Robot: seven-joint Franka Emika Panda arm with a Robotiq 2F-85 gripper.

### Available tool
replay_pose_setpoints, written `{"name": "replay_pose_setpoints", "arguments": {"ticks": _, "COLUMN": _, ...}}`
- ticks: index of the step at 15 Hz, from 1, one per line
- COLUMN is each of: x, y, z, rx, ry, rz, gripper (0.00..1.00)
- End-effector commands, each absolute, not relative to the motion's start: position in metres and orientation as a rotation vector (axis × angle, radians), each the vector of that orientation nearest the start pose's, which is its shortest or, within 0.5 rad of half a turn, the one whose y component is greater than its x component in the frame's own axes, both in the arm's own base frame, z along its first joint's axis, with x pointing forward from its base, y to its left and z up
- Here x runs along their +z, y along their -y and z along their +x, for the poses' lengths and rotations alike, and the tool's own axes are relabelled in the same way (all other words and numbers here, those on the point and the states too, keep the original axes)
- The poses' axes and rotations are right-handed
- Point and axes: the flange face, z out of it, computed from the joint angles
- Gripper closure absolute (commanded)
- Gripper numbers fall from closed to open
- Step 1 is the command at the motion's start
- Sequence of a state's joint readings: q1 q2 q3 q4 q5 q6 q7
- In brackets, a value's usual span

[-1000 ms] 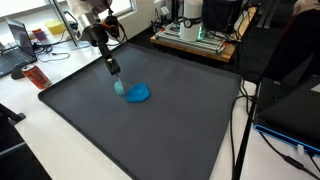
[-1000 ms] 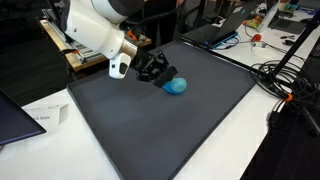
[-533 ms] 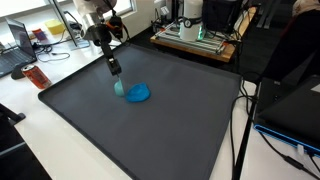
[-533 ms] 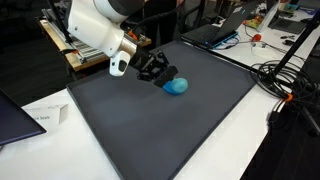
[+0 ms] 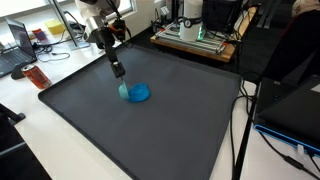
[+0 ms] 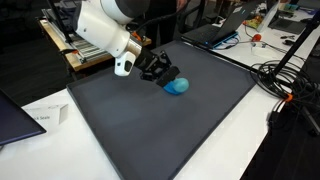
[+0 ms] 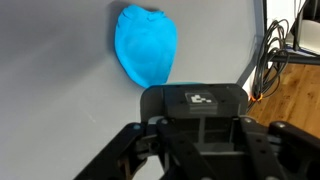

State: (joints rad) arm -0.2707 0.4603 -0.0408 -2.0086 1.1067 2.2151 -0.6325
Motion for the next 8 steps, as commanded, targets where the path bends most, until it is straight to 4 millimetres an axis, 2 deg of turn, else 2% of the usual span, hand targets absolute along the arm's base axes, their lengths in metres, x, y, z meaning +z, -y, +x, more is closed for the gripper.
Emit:
{"name": "replay_pose_setpoints", "arguments": {"ticks": 1, "x": 0.220, "y": 0.133, "z": 0.562, "rx": -0.235, "ry": -0.560, "rz": -2.336, "gripper": 0.78}}
{"name": "replay_pose_setpoints", "arguments": {"ticks": 8, "x": 0.230, "y": 0.108, "z": 0.559, "rx": -0.320, "ry": -0.523, "rz": -2.403, "gripper": 0.78}}
